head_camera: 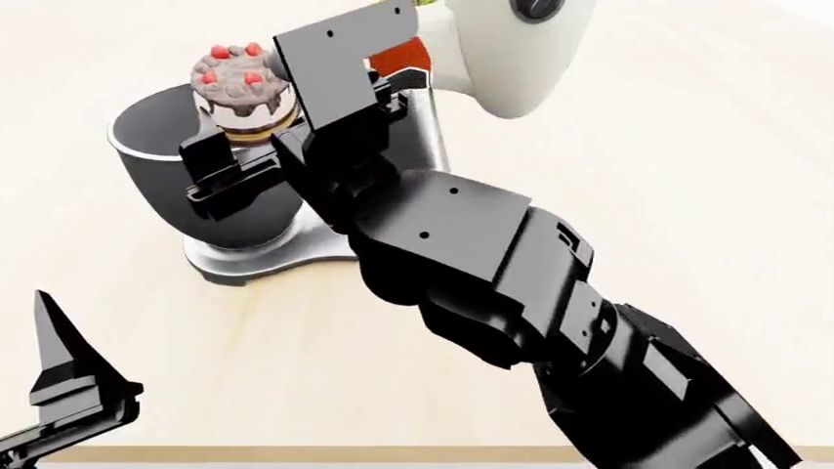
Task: Place the cake in the stand mixer bowl.
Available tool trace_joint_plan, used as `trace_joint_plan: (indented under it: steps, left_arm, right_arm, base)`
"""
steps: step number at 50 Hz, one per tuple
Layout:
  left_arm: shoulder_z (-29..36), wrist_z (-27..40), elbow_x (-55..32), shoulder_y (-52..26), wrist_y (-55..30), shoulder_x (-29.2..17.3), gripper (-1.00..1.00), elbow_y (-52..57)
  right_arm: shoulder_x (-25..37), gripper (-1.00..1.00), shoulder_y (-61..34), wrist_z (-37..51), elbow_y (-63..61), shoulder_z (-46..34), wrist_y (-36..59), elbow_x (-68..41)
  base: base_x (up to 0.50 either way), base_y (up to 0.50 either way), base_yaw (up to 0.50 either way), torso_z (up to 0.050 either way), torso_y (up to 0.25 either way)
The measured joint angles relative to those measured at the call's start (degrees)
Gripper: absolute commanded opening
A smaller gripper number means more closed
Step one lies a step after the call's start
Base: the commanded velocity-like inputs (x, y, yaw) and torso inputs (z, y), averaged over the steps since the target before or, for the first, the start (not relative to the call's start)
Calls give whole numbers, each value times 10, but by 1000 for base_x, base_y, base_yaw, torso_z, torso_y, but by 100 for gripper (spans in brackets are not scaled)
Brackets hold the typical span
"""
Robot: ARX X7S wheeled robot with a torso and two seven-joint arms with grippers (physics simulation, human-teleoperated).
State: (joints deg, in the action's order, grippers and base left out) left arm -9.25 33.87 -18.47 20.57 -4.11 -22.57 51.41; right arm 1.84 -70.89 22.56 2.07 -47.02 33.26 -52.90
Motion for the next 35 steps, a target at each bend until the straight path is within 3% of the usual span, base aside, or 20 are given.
trace_joint_plan:
  steps: [35]
  left_arm:
    - [2, 4, -5, 0, 4, -5, 100, -4]
  right_arm:
    - [-16, -100, -80, 38, 139, -159, -160, -94]
  base:
    - [0, 0, 0, 0, 0]
